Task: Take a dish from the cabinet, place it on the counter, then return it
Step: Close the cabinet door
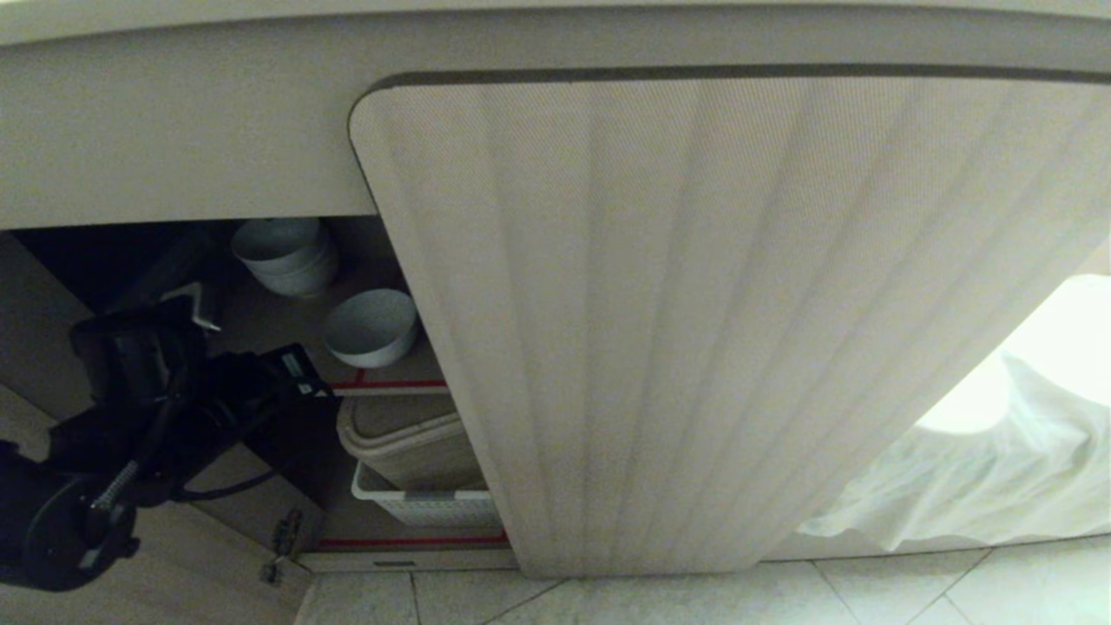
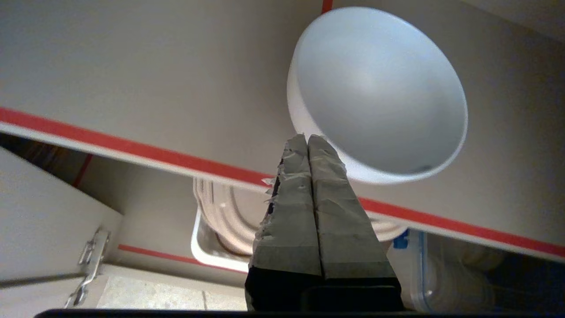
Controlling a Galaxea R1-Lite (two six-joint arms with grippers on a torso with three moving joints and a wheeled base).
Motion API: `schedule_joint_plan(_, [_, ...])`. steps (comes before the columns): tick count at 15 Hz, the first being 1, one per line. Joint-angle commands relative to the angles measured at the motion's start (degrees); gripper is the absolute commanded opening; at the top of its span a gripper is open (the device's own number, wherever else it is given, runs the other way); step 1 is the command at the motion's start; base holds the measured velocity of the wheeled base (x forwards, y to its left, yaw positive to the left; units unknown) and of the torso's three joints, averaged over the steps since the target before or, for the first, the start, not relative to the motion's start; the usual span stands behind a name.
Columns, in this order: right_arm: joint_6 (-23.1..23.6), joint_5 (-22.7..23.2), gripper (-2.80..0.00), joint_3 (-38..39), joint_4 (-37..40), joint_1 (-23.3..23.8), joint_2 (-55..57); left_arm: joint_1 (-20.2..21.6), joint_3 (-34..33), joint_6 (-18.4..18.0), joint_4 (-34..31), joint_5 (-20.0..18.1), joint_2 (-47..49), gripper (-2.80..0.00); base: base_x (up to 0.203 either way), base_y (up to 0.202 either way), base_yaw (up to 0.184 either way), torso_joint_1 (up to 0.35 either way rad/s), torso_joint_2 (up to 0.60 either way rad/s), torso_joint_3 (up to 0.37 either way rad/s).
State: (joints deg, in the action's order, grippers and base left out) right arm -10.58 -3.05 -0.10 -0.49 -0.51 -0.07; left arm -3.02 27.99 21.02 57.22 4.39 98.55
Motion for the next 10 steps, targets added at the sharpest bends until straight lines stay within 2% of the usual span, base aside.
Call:
schedule_joint_plan(1, [-0.1,0.0,-2.80,0.0,0.0,0.0,0.1,0.0,-1.6,0.2,0.3,0.1,-2.4,-2.80,0.000,0.000,0.000,0.000,0.00,0.000])
schedule_joint_plan(10, [-0.1,0.0,-2.80,0.0,0.0,0.0,0.1,0.0,-11.9,0.1,0.2,0.1,-11.6,-2.80,0.000,0.000,0.000,0.000,0.00,0.000])
